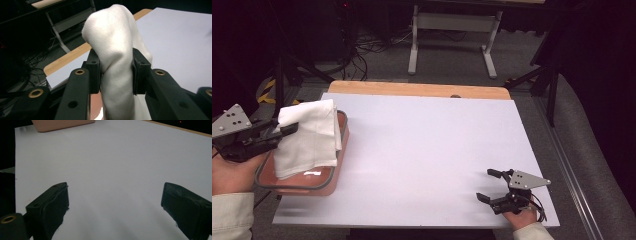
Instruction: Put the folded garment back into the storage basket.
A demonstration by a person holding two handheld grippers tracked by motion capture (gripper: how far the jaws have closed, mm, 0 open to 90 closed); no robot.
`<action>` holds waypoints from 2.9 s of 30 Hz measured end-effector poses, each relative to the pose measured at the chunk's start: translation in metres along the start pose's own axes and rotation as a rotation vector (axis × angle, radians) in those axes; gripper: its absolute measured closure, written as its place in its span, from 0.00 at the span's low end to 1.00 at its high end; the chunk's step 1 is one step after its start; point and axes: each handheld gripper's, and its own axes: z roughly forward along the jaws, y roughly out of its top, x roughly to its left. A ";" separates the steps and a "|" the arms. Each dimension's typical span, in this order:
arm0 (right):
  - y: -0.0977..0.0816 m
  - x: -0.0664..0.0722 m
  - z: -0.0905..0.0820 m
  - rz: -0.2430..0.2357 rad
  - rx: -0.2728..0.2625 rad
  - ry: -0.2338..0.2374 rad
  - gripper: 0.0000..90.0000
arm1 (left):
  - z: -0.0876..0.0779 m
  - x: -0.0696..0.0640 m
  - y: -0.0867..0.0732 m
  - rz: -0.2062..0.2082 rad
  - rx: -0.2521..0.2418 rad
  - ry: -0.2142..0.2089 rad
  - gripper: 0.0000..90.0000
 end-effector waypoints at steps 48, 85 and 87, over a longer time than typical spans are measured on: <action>0.000 0.001 0.001 -0.007 0.008 0.000 0.09 | 0.026 0.012 -0.045 -0.027 0.119 -0.038 0.73; 0.000 0.001 0.001 -0.011 0.009 -0.001 0.09 | 0.049 0.018 -0.060 -0.101 0.145 -0.036 0.67; 0.000 0.001 0.001 -0.011 0.009 0.000 0.09 | 0.051 0.018 -0.060 -0.105 0.146 -0.031 0.66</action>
